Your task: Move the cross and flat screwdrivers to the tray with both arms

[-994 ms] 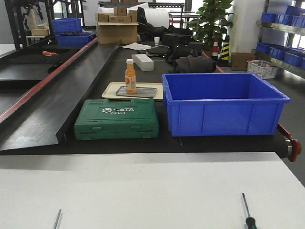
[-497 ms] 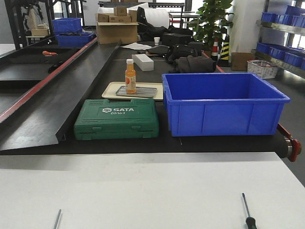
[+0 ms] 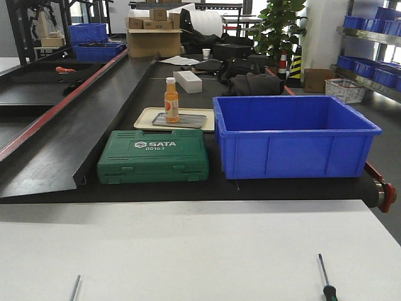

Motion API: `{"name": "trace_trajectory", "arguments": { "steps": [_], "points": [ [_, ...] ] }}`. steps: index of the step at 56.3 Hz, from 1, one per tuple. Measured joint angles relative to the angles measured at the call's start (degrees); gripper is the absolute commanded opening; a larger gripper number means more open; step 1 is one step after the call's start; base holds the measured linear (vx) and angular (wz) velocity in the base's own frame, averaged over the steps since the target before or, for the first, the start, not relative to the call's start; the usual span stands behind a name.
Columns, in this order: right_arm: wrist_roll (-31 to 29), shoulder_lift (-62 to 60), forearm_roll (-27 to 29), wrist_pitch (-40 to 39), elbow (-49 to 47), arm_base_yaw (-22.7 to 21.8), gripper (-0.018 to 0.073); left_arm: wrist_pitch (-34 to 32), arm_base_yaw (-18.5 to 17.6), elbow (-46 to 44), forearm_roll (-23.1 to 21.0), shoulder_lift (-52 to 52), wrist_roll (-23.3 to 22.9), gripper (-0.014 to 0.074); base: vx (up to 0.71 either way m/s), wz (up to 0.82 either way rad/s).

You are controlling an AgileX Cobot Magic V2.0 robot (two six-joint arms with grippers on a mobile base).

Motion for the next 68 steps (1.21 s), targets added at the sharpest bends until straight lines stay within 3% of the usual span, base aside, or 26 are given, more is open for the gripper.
{"name": "trace_trajectory", "arguments": {
  "steps": [8,14,22,34,45,54,60,68],
  "points": [
    [-0.9,1.3,0.0,6.6,-13.6,0.0,-0.0008,1.7,0.0,-12.0,-1.3,0.5,-2.3,0.0003,0.0,0.0],
    [-2.8,7.3,0.0,14.8,-26.6,0.0,-0.0008,5.1,0.0,-24.6,0.1,5.8,1.0,0.0003,0.0,0.0],
    [-4.1,19.1,0.0,25.5,-39.1,0.0,-0.0008,11.5,0.0,-36.3,0.3,17.7,2.2,0.0003,0.0,0.0],
    [-4.4,34.8,0.0,29.3,-44.4,0.0,-0.0008,16.8,0.0,-40.0,-4.0,33.2,2.4,0.0004,0.0,0.0],
    [-4.5,42.5,0.0,30.6,-44.4,0.0,0.0027,17.4,0.0,-40.0,-4.6,42.9,2.5,0.0061,0.0,0.0],
    [-4.5,44.4,0.0,31.5,-44.4,0.0,0.0224,17.4,0.0,-40.0,-4.7,46.9,2.5,0.0216,0.0,0.0],
    [-4.5,44.4,0.0,31.5,-44.4,0.0,0.0458,17.4,0.0,-40.0,-4.7,47.6,2.5,0.0333,0.0,0.0],
    [-4.5,44.4,0.0,31.4,-44.4,0.0,0.0685,17.4,0.0,-40.0,-4.8,47.6,2.5,0.0442,0.0,0.0]
  ]
}}
